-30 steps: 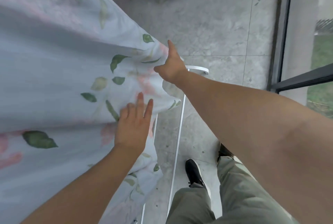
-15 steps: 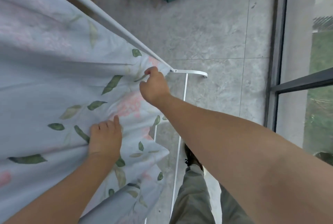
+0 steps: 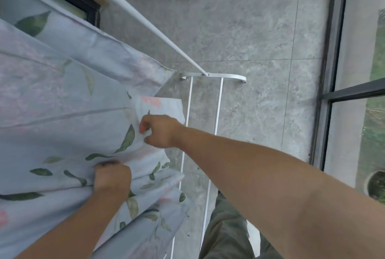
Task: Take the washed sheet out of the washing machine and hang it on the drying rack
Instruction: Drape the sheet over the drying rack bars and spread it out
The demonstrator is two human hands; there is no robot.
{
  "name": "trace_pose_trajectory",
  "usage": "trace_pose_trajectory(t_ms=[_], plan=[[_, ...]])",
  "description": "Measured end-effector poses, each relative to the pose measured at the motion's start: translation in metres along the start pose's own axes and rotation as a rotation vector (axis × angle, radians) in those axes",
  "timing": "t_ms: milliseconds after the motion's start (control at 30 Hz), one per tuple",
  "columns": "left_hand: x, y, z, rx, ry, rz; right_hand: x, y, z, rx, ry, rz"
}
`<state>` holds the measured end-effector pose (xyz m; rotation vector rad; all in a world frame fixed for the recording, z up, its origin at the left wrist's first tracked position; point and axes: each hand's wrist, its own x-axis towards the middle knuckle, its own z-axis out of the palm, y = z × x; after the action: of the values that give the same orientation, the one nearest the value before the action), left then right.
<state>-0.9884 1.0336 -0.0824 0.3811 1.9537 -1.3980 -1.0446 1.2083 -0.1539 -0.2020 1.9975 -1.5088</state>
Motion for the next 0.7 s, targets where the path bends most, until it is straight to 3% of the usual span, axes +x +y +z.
trace_pose_trajectory(t_ms=[267, 500, 700], plan=[[0.01, -0.004, -0.002, 0.081, 0.019, -0.005, -0.013, 0.024, 0.005, 0.075, 0.047, 0.191], [0.026, 0.008, -0.004, -0.224, 0.563, 0.05, -0.008, 0.036, -0.004, 0.116, 0.129, 0.315], [0.055, 0.016, -0.01, -0.194, 0.473, 0.181, -0.011, 0.059, -0.014, 0.126, 0.154, 0.374]])
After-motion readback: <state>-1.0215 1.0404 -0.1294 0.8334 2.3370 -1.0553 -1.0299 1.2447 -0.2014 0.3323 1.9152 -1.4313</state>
